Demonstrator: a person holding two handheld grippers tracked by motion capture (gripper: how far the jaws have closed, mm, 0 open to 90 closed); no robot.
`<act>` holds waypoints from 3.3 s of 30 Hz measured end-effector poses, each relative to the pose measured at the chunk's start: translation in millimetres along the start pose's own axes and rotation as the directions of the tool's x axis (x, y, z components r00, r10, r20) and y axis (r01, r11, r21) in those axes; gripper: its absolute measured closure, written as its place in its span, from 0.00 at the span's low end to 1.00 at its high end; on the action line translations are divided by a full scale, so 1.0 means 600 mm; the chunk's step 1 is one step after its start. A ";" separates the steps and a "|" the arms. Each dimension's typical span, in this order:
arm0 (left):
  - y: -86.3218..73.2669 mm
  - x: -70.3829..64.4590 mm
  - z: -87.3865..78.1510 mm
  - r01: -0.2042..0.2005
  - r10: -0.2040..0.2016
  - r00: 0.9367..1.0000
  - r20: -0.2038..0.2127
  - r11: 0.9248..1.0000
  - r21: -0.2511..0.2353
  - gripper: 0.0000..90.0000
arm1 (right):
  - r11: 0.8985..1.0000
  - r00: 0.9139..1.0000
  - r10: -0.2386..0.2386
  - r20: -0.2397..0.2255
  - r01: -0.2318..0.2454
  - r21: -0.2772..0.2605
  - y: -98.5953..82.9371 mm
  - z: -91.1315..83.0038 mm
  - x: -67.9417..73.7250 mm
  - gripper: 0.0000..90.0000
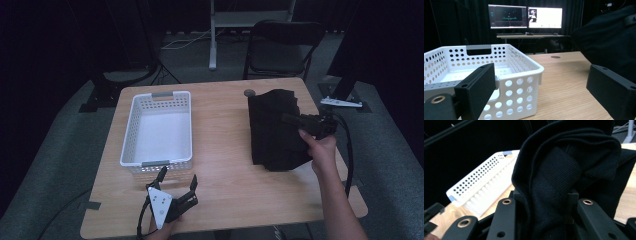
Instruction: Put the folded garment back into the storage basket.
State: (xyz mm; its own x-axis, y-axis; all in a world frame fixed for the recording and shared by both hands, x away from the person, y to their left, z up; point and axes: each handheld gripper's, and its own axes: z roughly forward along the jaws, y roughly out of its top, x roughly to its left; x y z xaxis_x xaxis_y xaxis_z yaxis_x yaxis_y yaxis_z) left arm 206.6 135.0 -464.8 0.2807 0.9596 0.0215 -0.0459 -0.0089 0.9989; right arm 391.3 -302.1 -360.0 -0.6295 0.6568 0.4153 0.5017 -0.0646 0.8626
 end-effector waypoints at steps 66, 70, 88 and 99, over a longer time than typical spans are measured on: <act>0.000 0.001 -0.002 -0.001 0.001 1.000 0.005 1.000 -0.008 0.11 | 0.999 0.982 -0.025 -0.186 0.016 -0.048 0.098 0.157 0.132 0.74; 0.000 0.001 -0.001 -0.002 0.002 1.000 0.005 1.000 -0.007 0.11 | 0.999 0.979 -0.026 -0.200 0.016 -0.049 0.103 0.172 0.143 0.74; 0.000 0.001 -0.002 0.000 0.000 1.000 0.010 1.000 -0.008 0.11 | 0.998 0.963 -0.038 -0.268 0.025 -0.052 0.127 0.237 0.201 0.74; 0.000 0.001 -0.002 0.000 0.000 1.000 0.013 1.000 -0.008 0.11 | 0.999 0.955 -0.035 -0.294 0.023 -0.046 0.133 0.278 0.229 0.74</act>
State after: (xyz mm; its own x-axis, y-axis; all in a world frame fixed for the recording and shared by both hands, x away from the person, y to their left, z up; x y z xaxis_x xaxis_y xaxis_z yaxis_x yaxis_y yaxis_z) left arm 205.7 136.1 -465.0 0.2927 0.9560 0.0219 -0.0540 -0.0063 0.9985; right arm 443.6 -91.9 -282.3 -0.7934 0.4085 0.4513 0.4597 -0.0838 0.8841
